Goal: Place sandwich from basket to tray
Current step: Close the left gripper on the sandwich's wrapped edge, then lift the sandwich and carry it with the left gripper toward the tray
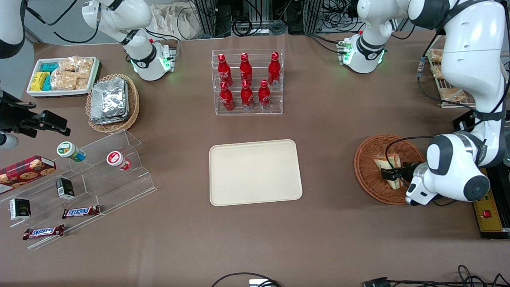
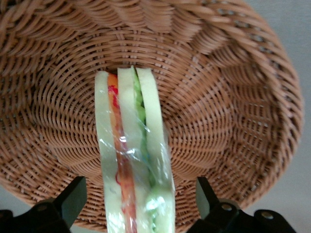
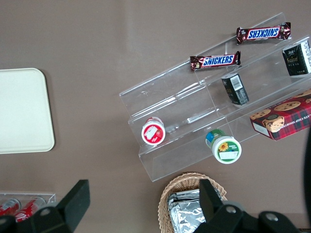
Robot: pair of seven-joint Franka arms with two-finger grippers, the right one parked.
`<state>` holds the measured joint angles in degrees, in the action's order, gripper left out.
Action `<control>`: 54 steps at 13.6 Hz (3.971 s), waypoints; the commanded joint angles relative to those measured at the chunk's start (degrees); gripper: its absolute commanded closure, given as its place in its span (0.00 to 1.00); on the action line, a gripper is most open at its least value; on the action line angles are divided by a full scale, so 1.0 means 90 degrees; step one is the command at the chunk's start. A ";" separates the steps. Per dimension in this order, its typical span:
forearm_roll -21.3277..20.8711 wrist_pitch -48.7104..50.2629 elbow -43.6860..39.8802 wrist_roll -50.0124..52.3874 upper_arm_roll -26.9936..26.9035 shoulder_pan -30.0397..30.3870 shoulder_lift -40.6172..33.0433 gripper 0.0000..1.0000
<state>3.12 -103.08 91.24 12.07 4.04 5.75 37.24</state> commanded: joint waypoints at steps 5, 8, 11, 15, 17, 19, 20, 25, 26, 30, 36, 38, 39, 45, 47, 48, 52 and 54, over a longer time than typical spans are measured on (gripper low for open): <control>0.0044 -0.0090 0.0039 0.0065 0.0039 0.0142 0.0159 0.11; 0.0044 -0.0090 0.0039 0.0075 0.0039 0.0132 0.0149 0.57; 0.0083 -0.0051 0.0009 0.0095 0.0059 0.0103 0.0072 0.85; 0.0219 0.0368 -0.0049 0.0678 0.0330 0.0054 -0.0649 0.90; 0.0220 0.0476 -0.0059 0.0914 0.0653 0.0054 -0.1060 0.90; 0.0229 0.0505 -0.0234 0.0944 0.0985 0.0054 -0.1285 0.90; 0.0220 0.0554 -0.0380 0.1031 0.1180 0.0054 -0.1325 0.90; 0.0113 0.0838 -0.1035 0.1735 0.1797 -0.0801 -0.1111 0.90; -0.0023 0.0818 -0.1084 0.1735 0.1787 -0.1056 -0.1052 0.90; -0.0435 0.0964 -0.1746 0.1755 0.1807 -0.1858 -0.0371 0.91; -0.0513 0.0750 -0.2061 0.1735 0.1787 -0.2708 0.0480 0.90; -0.0842 0.0526 -0.2061 0.1716 0.1778 -0.2865 0.0715 0.90; -0.1067 0.0390 -0.2051 0.1716 0.1787 -0.2943 0.0841 0.89; -0.1118 0.0028 -0.2032 0.1686 0.1778 -0.2973 0.1282 0.81; -0.1118 -0.0196 -0.1993 0.1725 0.1778 -0.2973 0.1370 0.70; -0.1128 -0.0275 -0.1973 0.1716 0.1778 -0.2973 0.1389 0.25; -0.1303 -0.0598 -0.1963 0.1677 0.1768 -0.2963 0.1409 0.00; -0.1304 -0.0588 -0.1973 0.1696 0.1768 -0.2895 0.1351 0.00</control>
<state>-7.61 -108.50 75.13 27.36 20.25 -20.23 49.23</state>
